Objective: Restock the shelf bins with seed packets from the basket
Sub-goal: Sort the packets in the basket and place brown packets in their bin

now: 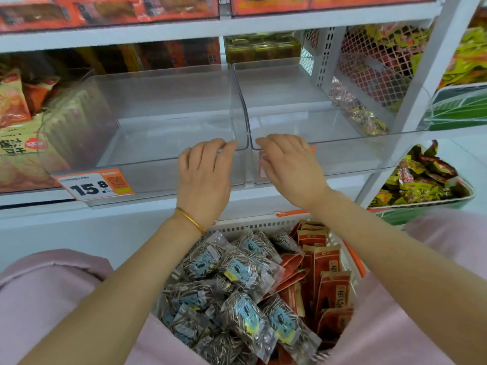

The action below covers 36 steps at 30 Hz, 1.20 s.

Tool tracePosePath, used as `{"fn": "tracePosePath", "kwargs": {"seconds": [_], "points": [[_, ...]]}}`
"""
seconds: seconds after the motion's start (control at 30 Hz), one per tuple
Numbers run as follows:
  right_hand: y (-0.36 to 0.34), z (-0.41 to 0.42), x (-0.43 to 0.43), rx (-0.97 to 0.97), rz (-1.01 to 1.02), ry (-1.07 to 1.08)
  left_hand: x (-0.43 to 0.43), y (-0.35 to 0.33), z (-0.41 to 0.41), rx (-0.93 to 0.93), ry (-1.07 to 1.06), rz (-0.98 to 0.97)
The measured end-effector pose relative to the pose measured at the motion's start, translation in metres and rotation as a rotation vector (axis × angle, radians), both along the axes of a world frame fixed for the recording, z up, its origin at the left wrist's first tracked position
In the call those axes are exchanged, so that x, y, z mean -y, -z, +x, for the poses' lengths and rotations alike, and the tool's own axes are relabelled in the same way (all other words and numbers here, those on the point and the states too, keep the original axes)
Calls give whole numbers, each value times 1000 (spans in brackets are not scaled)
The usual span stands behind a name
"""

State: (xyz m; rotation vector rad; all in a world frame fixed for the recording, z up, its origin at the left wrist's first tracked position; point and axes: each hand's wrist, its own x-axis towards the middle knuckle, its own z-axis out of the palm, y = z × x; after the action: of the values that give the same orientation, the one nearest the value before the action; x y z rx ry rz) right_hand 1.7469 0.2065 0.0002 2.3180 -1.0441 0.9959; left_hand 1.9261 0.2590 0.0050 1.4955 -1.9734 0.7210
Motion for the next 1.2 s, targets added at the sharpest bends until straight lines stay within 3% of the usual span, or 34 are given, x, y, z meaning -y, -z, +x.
{"fn": "tracePosePath", "kwargs": {"seconds": [0.1,0.17,0.2,0.27,0.33,0.4,0.47,0.57,0.7,0.83,1.03,1.2], "points": [[12,-24,-28,149,-86,-55,-17,28,-19,-20,218,13],[33,-46,-39,75,-1,-11,-21,52,-26,20,310,162],[44,-56,-41,-16,150,28,-20,65,-29,45,338,248],[68,-78,-39,-206,674,155,-16,89,-38,93,373,399],[93,-101,-35,-276,1155,242,-12,106,-49,127,390,525],[116,-120,-37,-402,1296,277,-8,118,-61,137,405,617],[136,-129,-47,-599,1283,304,-4,127,-73,153,422,682],[157,-131,-63,-774,1073,318,-2,137,-90,143,453,748],[167,-138,-65,-762,915,250,-4,145,-103,50,477,774],[143,-131,-57,-630,1091,168,-6,143,-106,-59,469,852],[78,-128,-44,-444,1069,58,-10,114,-107,-407,471,1319],[35,-125,-49,51,1079,-74,-11,89,-110,-596,506,1377]]}}
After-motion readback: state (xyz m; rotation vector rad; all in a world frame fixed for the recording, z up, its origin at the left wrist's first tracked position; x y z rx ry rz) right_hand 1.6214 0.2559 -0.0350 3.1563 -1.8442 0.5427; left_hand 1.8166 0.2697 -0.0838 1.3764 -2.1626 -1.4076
